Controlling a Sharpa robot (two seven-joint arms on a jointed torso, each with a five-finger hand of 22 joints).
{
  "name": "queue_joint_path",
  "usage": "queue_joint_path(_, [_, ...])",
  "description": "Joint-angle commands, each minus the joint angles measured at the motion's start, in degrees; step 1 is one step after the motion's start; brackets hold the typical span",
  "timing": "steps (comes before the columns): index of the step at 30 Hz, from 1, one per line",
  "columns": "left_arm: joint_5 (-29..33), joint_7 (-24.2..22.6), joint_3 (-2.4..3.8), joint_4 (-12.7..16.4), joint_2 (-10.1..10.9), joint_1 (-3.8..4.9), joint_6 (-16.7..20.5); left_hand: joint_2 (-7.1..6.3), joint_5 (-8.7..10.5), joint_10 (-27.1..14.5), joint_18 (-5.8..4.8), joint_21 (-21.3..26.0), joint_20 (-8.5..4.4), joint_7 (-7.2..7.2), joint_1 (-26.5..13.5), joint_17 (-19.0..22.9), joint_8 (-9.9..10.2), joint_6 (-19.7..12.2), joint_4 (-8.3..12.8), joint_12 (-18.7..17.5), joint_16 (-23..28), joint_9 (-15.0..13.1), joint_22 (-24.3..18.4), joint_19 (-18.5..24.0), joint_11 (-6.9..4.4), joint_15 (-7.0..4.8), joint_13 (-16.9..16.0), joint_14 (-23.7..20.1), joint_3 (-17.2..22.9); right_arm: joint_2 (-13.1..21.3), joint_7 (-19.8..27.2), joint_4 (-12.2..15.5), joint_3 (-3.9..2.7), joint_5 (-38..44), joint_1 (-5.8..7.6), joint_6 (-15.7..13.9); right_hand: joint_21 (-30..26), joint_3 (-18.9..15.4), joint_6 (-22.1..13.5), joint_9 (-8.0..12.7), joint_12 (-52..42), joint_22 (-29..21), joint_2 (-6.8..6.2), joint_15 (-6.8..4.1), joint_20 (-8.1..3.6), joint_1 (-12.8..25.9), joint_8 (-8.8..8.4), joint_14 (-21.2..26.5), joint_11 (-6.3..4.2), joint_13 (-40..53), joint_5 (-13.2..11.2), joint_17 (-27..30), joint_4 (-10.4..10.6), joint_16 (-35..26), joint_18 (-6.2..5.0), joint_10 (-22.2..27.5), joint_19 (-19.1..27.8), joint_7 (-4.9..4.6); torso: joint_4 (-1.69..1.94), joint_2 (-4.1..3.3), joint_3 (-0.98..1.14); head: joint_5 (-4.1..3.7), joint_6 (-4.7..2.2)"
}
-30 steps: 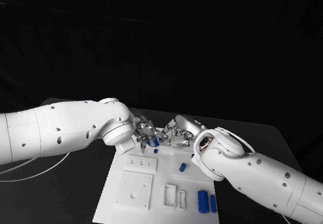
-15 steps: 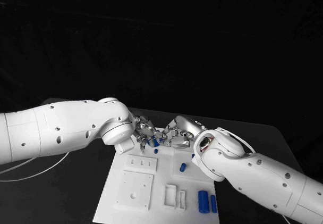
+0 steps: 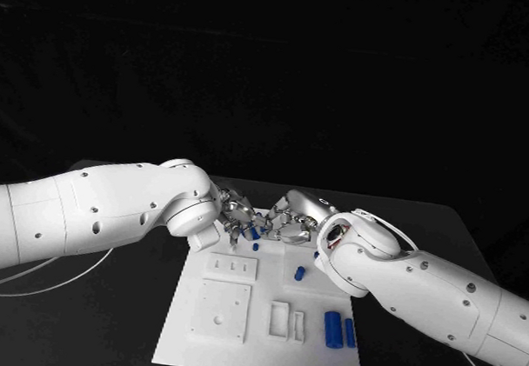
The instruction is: Assemble the parts on the task board
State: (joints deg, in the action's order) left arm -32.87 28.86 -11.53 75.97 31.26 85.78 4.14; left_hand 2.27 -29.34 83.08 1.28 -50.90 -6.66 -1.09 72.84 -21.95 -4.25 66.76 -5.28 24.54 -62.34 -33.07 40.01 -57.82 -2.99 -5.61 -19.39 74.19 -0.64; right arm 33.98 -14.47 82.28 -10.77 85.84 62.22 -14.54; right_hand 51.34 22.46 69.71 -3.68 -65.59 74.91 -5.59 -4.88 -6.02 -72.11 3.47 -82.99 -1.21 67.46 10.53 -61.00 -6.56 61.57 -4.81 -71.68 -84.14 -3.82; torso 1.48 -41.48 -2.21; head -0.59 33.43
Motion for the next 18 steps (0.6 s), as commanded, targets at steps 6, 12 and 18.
queue_joint_path(6, [0.70, -0.39, 0.02, -0.04, -0.11, 0.10, -0.98, 0.85, -1.25, -0.06, 0.03, -0.14, -0.04, -0.13, 1.84, 0.01, -0.59, -1.03, 3.15, -0.74, -0.54, -1.34, 0.70, 0.63, 0.01, -0.04, 0.43, -0.47, 3.18, 0.03, 0.43, 0.03, 0.01, 0.28, -0.04, 0.67, -0.19, 0.04, 0.95, -0.06, 0.12, 6.39, 0.62, -0.33, -0.36, 0.27, 0.12, 0.01, -0.44, 0.06, 0.15, -0.08, 0.11, -0.33, 0.72, 0.05, -2.71, 0.52, 0.01, -0.01, 0.01, 0.00, 0.05])
queue_joint_path(12, [1.15, -1.07, 0.01, -0.29, -0.36, 0.07, -0.27, 1.72, -1.58, 0.80, 0.26, -0.70, -0.07, -0.31, 2.92, -0.21, -1.05, -0.62, 5.32, -1.60, -0.90, -2.38, 1.38, 0.95, 0.15, -0.08, 1.14, -0.37, 5.41, -0.07, 0.52, -0.01, 0.02, 0.21, -0.04, 0.72, -0.26, 0.00, 0.86, -0.05, 0.24, 6.37, 0.55, -0.32, -0.35, 0.30, 0.11, 0.02, -0.42, -0.03, 0.14, -0.05, 0.02, -0.40, 0.70, 0.16, -2.69, 0.49, -0.01, -0.01, 0.01, 0.07, 0.12])
queue_joint_path(18, [2.12, -2.04, 0.00, -0.53, -0.45, 0.05, 1.07, 1.61, -1.87, 2.25, 0.32, -1.23, -0.30, -0.01, 1.76, -0.45, -0.87, 0.99, 7.31, -2.91, -1.14, -3.23, 2.06, 1.13, 0.05, -0.34, 1.92, 0.00, 7.97, -0.12, 0.56, -0.26, 0.10, -0.05, -0.04, 0.61, -0.45, -0.25, 0.39, -0.02, 0.52, 6.33, 0.17, -0.27, -0.32, 0.50, 0.10, 0.04, -0.34, -0.28, 0.20, 0.02, 0.09, -0.49, 0.65, 0.41, -2.66, 0.38, -0.04, 0.01, 0.01, 0.01, 0.19])
